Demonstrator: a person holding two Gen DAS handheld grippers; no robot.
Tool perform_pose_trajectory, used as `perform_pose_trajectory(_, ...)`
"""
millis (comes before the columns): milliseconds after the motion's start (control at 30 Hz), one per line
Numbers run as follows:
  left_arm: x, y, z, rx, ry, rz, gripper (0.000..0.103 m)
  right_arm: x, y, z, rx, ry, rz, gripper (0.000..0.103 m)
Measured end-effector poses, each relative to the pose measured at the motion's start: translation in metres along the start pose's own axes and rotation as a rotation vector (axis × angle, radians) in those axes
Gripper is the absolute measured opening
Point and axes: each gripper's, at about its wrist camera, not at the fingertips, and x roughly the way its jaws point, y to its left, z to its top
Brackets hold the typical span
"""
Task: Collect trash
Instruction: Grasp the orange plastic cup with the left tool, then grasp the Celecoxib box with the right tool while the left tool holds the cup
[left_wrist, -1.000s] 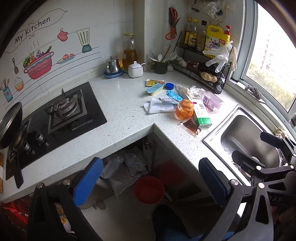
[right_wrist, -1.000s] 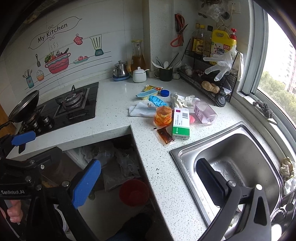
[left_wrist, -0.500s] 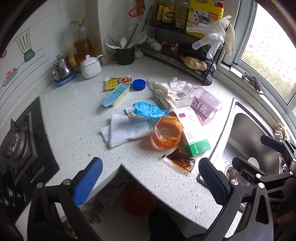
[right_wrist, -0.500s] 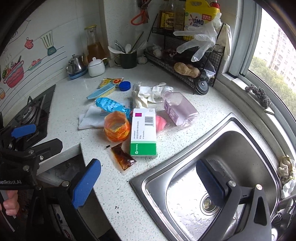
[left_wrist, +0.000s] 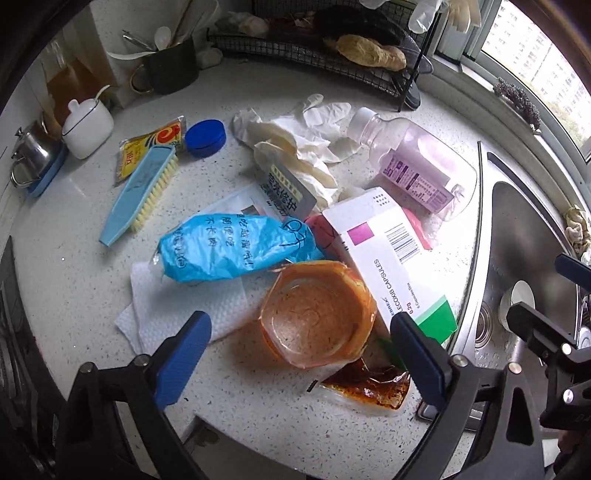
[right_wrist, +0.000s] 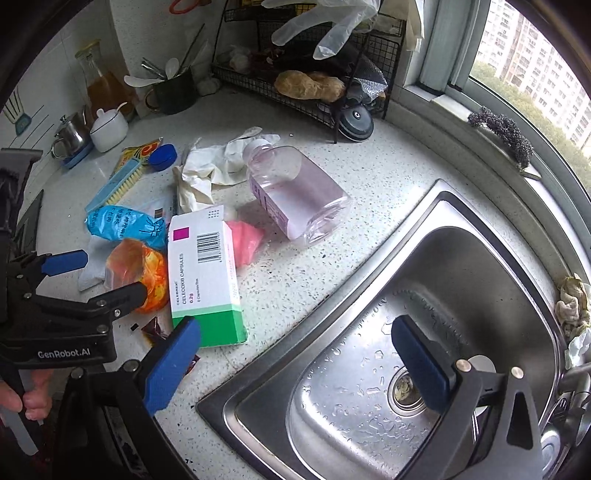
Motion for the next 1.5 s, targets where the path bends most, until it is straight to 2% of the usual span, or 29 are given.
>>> perform_pose_trajectory(100, 0.011, -0.002, 0.002, 0.016, 0.012, 0.004, 0.085, 0.004, -0.003, 0.002, 0.017, 0.016, -0.005, 0.103)
perform_pose_trajectory(233, 0.020, 0.001, 0.000, 0.012, 0.026, -0.020, 0.065, 0.007, -0.001, 0.004, 0.015, 0.024, -0.008, 0.103)
perform_pose_trajectory(400, 0.018, -0.001, -0.002, 0.035, 0.019, -0.017, 0.062, 0.009, -0.001, 0.009, 0.009, 0.024, -0.010, 0.103)
perform_pose_trajectory(633, -0.027, 0.007, 0.005, 0.028, -0.062, -0.054, 0.062, 0.010, -0.006, 0.044, -0.027, -0.020, 0.025, 0.103)
perform_pose_trajectory(767, -0.044, 0.012, 0.017, 0.023, -0.120, -0.048, 0.062, 0.017, -0.006, 0.068, -0.057, -0.046, 0.021, 0.103)
perform_pose_trajectory(900, -0.039, 0.020, 0.033, 0.008, -0.132, -0.031, 0.062, 0.031, -0.002, 0.089, -0.098, -0.054, 0.019, 0.103)
perform_pose_trajectory(1167, -0.022, 0.037, 0.047, -0.011, -0.136, 0.016, 0.062, 0.084, 0.006, 0.115, -0.175, 0.000, 0.051, 0.103)
perform_pose_trajectory(1200, -0.022, 0.039, 0.048, -0.015, -0.137, 0.021, 0.062, 0.091, 0.006, 0.117, -0.177, 0.011, 0.062, 0.099)
perform_pose_trajectory(1267, -0.020, 0.043, 0.047, -0.032, -0.140, 0.026, 0.062, 0.102, 0.008, 0.120, -0.184, 0.035, 0.085, 0.082)
perform_pose_trajectory(1300, -0.021, 0.046, 0.046, -0.043, -0.145, 0.026, 0.062, 0.106, 0.008, 0.121, -0.189, 0.040, 0.085, 0.077)
perform_pose_trajectory(1500, -0.024, 0.052, 0.036, -0.092, -0.156, 0.029, 0.062, 0.101, 0.006, 0.120, -0.187, 0.013, 0.104, 0.072)
